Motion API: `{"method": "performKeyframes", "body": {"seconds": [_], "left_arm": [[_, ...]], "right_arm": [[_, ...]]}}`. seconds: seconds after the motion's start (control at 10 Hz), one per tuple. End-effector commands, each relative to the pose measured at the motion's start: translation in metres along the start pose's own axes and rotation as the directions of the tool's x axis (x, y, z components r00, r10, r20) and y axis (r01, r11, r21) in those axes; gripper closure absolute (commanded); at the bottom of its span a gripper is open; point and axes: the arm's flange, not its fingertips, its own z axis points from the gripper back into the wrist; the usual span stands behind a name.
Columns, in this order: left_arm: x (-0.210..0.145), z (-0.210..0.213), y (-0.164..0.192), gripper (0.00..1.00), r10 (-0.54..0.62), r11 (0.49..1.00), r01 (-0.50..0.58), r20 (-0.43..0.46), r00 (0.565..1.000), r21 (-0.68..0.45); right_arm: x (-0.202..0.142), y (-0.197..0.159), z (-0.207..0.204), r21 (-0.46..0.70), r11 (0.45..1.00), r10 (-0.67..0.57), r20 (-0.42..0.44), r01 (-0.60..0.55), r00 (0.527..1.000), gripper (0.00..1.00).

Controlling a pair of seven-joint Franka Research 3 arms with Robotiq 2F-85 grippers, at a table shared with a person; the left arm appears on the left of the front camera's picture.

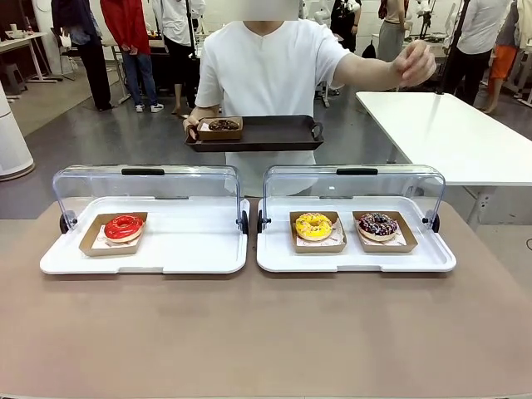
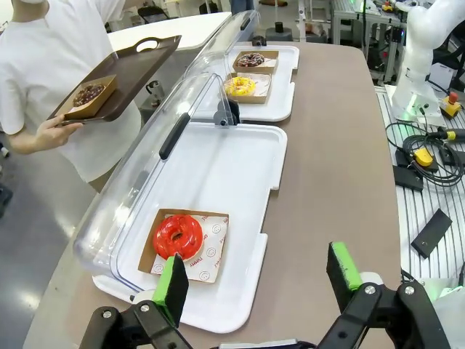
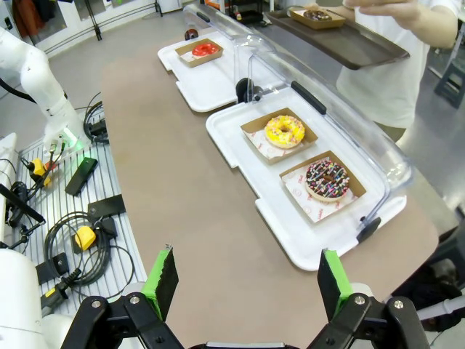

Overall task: Provide the desired donut to the person.
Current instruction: Pick up and lift the Paper togo box containing the Donut pointed at by the person.

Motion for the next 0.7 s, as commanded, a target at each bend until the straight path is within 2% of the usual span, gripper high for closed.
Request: {"method": "performKeyframes", "body": {"seconds": [0.0, 0.6], "left_arm": [[-0.0004, 0.0005, 0.0003, 0.0, -0.006, 1.0, 0.005, 0.012, 1.0, 0.006], [-0.0004, 0.0005, 0.0003, 0.0, -0.006, 1.0, 0.005, 0.012, 1.0, 0.006]], "right_arm": [[0.0008, -0.0016, -0.0009, 0.004, 1.0, 0.015, 0.023, -0.015, 1.0, 0.0], [0.0008, -0.0016, -0.0009, 0.004, 1.0, 0.015, 0.023, -0.015, 1.0, 0.0]]}}
